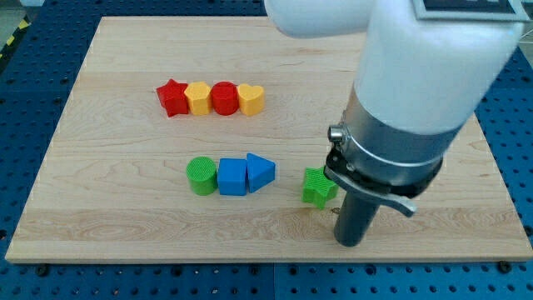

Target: Move green star closer to the blue triangle

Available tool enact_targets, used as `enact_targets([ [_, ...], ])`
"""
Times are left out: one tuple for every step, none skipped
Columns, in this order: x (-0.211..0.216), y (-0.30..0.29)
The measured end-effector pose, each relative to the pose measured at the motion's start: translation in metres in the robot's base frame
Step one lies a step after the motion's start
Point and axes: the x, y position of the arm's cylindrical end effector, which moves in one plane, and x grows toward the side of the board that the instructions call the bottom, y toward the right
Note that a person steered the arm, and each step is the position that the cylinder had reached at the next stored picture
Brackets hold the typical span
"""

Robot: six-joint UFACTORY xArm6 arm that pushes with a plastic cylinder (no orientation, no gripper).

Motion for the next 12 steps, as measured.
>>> enact_targets([
  [-0.022,-0.004],
  [-0.037,-0.009],
  [-0.049,-0.015],
  [-0.055,-0.017],
  [-0.055,-0.016],
  [-0.057,-0.012],
  [-0.079,0.000],
  [-0.093,0.000],
  [-0.087,-0.010],
  [-0.086,-0.029],
  [-0.086,-0.035],
  [-0.086,-0.035],
])
